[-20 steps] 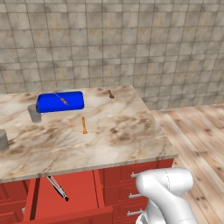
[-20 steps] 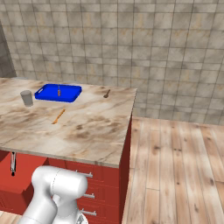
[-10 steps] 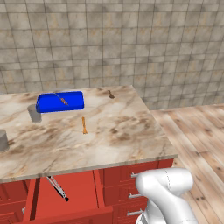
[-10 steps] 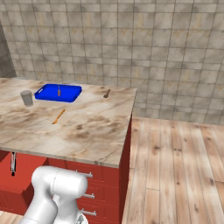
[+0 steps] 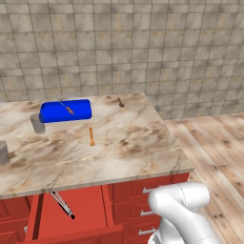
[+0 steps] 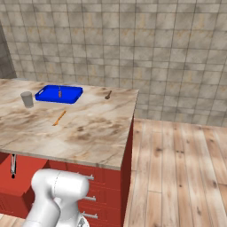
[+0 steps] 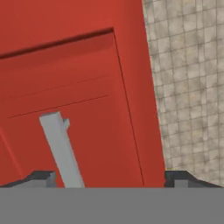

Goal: Take the tongs from the drawer on the left and place them on the dining counter next to the tray containing the kebab skewer.

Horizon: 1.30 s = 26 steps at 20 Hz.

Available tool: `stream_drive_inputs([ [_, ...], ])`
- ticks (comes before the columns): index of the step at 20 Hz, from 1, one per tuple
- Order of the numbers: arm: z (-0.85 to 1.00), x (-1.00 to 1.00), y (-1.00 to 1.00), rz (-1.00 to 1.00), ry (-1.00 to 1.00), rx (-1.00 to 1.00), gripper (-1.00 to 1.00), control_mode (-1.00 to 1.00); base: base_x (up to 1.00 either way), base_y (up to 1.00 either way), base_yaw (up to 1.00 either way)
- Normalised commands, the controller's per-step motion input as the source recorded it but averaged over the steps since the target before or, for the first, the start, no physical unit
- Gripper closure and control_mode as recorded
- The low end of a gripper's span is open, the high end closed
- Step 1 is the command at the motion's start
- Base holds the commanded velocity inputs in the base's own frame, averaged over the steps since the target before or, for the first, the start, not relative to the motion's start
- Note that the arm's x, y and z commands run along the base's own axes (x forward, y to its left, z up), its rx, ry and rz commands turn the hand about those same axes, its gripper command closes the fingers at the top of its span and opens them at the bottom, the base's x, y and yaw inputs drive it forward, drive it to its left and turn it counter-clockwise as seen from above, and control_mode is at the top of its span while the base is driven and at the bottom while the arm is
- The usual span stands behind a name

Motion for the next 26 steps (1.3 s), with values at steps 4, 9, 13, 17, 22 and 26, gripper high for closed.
stream_drive_inputs([
  [4,0.72,-0.01,-0.17,0.00,0.18,0.15,-1.00,-1.00,0.00,0.00,0.00],
  [9,0.74,0.00,-0.21,0.00,0.29,0.16,-1.00,-1.00,0.00,0.00,0.00],
  [13,0.58,0.00,-0.20,0.00,0.29,0.10,-1.00,-1.00,0.00,0.00,0.00],
  [17,0.51,0.12,-0.24,0.02,0.26,0.09,-1.00,-1.00,0.00,0.00,0.00],
  [22,0.20,0.31,-0.11,0.08,0.31,0.02,-1.00,-1.00,0.00,0.00,0.00],
  [26,0.00,0.52,0.00,0.14,0.42,0.00,-1.00,-1.00,0.00,0.00,0.00],
])
